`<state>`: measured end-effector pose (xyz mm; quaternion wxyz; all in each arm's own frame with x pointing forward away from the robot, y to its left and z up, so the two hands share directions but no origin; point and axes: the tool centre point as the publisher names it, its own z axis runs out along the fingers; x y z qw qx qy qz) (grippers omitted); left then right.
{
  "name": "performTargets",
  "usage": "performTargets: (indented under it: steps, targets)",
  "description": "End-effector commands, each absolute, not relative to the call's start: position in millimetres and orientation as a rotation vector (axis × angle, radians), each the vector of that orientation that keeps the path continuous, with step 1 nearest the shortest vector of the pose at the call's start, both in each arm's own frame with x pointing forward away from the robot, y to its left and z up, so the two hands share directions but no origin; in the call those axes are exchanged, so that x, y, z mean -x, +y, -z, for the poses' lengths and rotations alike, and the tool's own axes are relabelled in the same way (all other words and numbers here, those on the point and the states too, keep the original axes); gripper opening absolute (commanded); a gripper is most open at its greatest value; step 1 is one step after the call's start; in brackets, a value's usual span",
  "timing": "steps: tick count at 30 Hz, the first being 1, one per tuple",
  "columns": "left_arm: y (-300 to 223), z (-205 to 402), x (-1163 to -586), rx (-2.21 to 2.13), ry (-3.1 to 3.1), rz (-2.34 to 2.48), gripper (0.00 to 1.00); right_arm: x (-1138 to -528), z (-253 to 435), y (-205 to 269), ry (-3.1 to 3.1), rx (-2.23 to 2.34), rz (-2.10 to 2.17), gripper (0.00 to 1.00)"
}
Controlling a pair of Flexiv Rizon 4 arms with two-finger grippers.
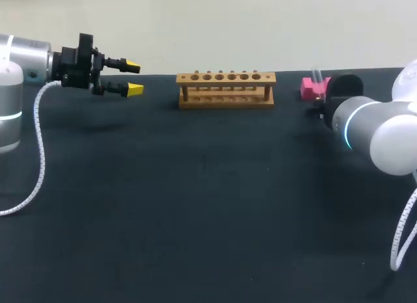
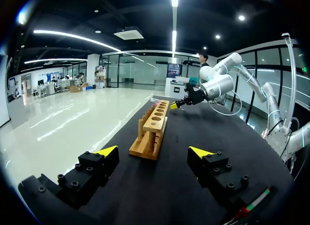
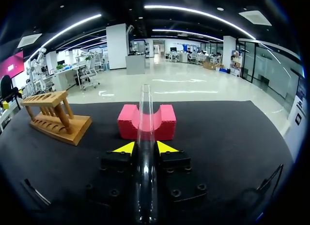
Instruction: Grasp the test tube, adjust it, and insert it.
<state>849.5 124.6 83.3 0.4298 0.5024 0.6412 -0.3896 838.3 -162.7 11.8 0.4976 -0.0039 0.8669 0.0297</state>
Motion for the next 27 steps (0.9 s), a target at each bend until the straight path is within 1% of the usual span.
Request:
performTargets:
  steps: [1,13,27]
  targets:
    - [125.2,-82.0,-851.7,-1.257,1.595,0.976,1.0,-829.6,-20.7,-169.3,2.026,0.24,-0.496,0.0]
    - [125.2,-82.0,-851.7,-1.257,1.595,0.976,1.0,-810.4,-55.2,-164.8,2.041,0.13,-0.472,0.0]
    - [125.2,-82.0,-851.7,-1.257,1.595,0.976,1.0,-789.8,-89.9,-129.1,2.031,0.105,-0.384,0.0]
